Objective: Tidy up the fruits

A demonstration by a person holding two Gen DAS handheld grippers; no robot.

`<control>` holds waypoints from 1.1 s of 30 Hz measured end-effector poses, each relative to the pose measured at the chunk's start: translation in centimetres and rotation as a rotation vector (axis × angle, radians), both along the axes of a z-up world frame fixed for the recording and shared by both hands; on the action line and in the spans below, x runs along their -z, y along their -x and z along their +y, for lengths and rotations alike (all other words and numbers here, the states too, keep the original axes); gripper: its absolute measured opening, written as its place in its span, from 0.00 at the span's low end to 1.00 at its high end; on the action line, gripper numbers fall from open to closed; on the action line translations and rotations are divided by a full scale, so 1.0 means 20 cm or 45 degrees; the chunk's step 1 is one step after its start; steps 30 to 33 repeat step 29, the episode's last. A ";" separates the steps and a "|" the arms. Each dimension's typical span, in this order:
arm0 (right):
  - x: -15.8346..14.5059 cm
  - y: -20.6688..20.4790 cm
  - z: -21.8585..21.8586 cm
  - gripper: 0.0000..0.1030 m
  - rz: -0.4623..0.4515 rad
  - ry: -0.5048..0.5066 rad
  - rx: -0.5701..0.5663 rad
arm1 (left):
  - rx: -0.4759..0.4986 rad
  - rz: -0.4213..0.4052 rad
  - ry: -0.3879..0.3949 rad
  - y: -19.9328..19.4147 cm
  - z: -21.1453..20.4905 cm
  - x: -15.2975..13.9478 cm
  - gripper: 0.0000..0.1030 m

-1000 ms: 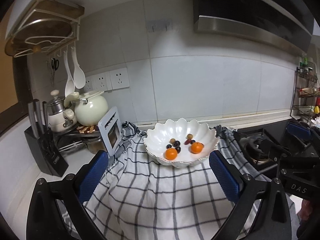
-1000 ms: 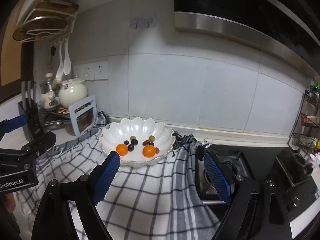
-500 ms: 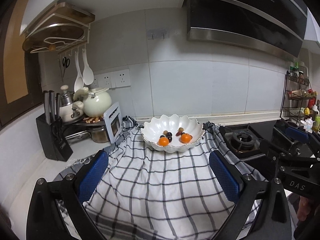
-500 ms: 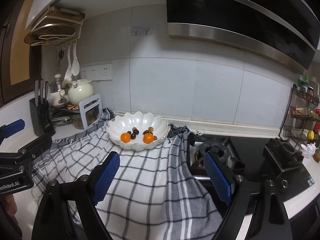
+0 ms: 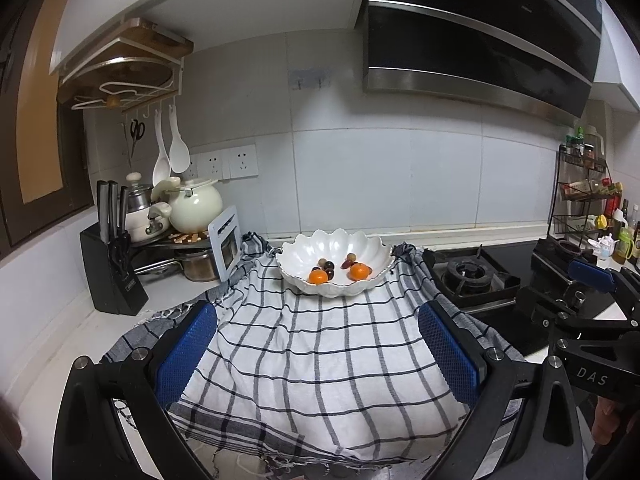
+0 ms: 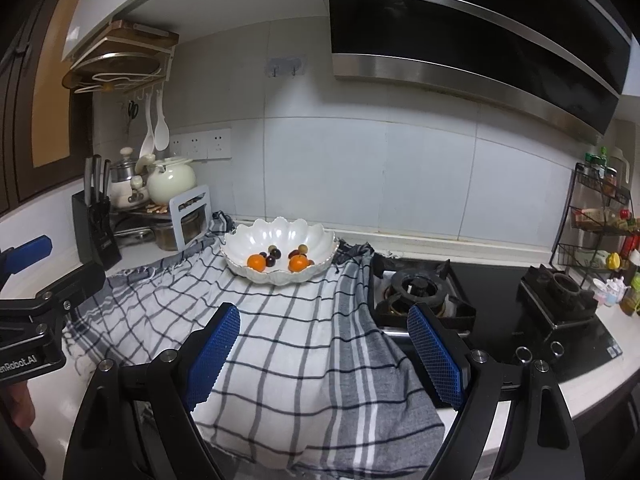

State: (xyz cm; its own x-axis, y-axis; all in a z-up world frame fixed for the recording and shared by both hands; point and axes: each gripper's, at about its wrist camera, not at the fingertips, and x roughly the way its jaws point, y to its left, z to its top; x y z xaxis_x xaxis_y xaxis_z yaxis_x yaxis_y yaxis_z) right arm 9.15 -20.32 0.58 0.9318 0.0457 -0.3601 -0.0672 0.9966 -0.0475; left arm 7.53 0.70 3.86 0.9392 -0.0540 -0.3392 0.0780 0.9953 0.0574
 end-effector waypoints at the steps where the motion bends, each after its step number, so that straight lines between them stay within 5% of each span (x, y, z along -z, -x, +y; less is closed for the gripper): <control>1: 0.00 0.01 0.00 0.84 -0.001 0.002 0.002 | 0.006 0.000 -0.001 0.01 0.00 0.00 1.00; 33: 0.02 0.11 -0.08 0.84 -0.005 -0.006 0.031 | 0.050 -0.018 0.001 0.10 -0.07 -0.02 1.00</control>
